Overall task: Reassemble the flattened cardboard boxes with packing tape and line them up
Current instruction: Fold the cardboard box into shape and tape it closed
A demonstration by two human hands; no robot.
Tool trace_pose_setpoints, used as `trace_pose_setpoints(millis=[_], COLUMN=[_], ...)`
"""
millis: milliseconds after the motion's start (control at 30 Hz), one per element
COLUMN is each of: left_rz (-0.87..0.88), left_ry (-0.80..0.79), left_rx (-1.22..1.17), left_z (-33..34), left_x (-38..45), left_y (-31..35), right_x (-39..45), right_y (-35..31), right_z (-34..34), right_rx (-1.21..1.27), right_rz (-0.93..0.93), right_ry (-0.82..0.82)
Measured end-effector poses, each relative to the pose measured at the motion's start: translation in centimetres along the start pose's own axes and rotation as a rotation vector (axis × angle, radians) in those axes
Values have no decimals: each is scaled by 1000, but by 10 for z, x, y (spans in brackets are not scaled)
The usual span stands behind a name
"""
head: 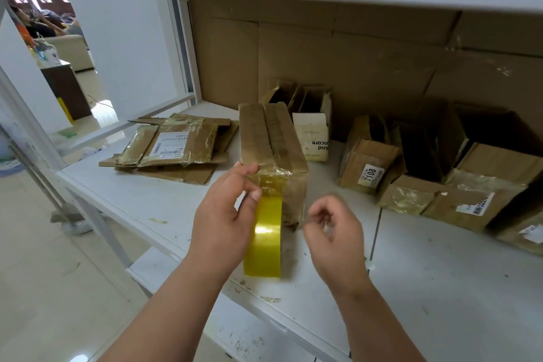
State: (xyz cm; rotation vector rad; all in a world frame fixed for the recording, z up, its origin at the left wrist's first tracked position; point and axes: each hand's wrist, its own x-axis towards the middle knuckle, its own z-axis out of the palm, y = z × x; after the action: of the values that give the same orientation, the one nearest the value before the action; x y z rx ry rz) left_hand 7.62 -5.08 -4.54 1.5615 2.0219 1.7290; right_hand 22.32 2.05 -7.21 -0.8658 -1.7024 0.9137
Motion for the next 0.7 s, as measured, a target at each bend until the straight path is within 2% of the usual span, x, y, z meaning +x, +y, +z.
trace_pose_setpoints(millis=[133,233,333,433,533,700], left_rz=[-65,-59,22,-126,-275,-294], left_ry=[25,43,91,130,204,297], left_rx=[-27,-35,3,-157,-348,-439], left_z=[0,1,-2,-6,-9,-11], left_x=[1,4,7,7,6,6], left_y=[14,23,29,31,35,55], right_x=[-15,-22,-27,-25,-21,-14], right_y=[-10,-19,-25,-36,-49,-53], right_z=[3,6,3,-8,-21,-39], right_rx=[-13,-36,-7,71,118,30], right_rz=[-48,33,99,134,89,32], right_ry=[-300,-484,-495,-469,-449,-432])
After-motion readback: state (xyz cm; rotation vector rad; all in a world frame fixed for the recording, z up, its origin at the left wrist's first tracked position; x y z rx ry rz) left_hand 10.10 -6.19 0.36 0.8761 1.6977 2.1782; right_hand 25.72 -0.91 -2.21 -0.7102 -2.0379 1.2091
